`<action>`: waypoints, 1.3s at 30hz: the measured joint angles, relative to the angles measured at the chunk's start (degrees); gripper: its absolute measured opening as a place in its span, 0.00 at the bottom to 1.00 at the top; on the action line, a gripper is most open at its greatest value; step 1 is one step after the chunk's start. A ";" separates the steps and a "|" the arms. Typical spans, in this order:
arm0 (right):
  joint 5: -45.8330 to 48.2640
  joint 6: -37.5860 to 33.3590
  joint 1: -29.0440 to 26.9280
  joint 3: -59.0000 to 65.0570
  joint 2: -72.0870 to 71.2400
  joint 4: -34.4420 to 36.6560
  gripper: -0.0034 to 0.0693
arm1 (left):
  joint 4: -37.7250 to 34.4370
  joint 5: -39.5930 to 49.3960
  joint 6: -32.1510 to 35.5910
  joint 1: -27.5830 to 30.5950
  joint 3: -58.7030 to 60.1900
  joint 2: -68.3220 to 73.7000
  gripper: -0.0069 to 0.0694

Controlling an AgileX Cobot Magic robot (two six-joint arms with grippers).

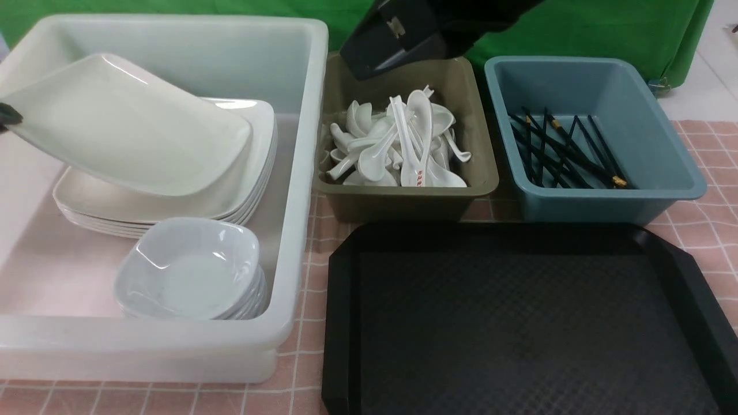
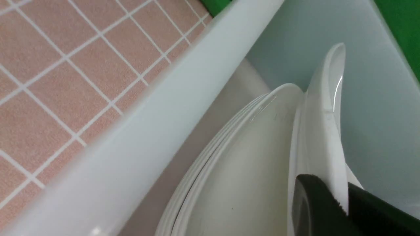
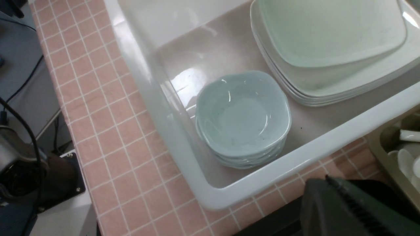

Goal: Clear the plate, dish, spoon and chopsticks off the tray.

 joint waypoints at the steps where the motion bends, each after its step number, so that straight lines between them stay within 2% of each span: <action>1: -0.20 0.07 0.00 -0.07 0.00 0.00 0.09 | 0.33 0.87 0.00 0.00 0.00 0.60 0.13; 4: -0.43 1.00 0.00 -0.07 0.00 0.00 0.09 | 1.84 2.22 -0.17 0.00 0.00 1.41 0.17; 6: -0.38 1.27 0.00 -0.07 0.00 0.00 0.09 | 3.71 2.86 -1.54 0.00 0.00 2.07 0.23; 8: -0.37 1.45 0.00 -0.07 0.00 0.05 0.09 | 6.92 3.52 -3.37 0.00 0.00 2.60 0.35; 9: -0.37 1.45 0.00 -0.07 0.00 0.05 0.09 | 7.13 3.66 -3.56 0.00 0.00 2.72 0.37; 11: -0.37 1.50 0.00 -0.07 0.00 0.05 0.09 | 10.10 5.37 -4.35 0.00 0.00 3.13 0.51; 12: -0.37 1.50 0.00 -0.07 0.00 0.05 0.09 | 10.10 5.50 -4.34 0.00 0.00 3.14 0.52; 13: -0.37 1.50 0.00 -0.07 0.00 0.05 0.09 | 12.81 6.86 -4.36 0.00 0.00 3.35 0.59; 15: -0.37 1.50 0.00 -0.07 0.00 0.05 0.09 | 15.36 7.68 -4.51 0.00 0.00 3.39 0.67; 18: -0.37 1.62 0.00 -0.07 0.00 0.05 0.09 | 17.39 8.28 -4.55 0.00 -0.20 3.21 0.74; 21: -0.33 2.42 0.00 -0.07 0.00 -0.01 0.09 | 18.21 10.91 -4.68 0.00 -1.77 3.15 0.76; 23: -0.26 2.96 0.00 -0.13 0.00 -0.42 0.09 | 18.27 14.02 -4.65 0.00 -3.57 3.02 0.75; 26: 0.83 5.00 -0.14 -0.87 -0.14 -3.29 0.09 | 18.57 18.92 -4.59 -0.75 -7.26 1.56 0.66; 30: 1.53 11.35 -2.63 -3.01 -3.50 -12.96 0.09 | 19.55 24.34 -0.82 -6.82 -13.27 -5.75 0.26; 32: 1.58 13.59 -3.75 -3.09 -6.49 -17.49 0.09 | 19.69 25.44 1.76 -10.98 -14.51 -10.31 0.15; 35: 1.58 16.97 -4.84 -1.32 -12.90 -24.98 0.09 | 21.46 26.37 3.46 -19.77 -14.78 -19.62 0.09; 36: 1.58 18.02 -5.07 -0.05 -15.05 -27.17 0.09 | 22.30 26.53 3.53 -21.11 -14.78 -20.94 0.09; 39: 1.02 23.21 -5.20 8.37 -24.80 -34.92 0.09 | 28.18 25.65 2.84 -32.26 -12.45 -31.88 0.08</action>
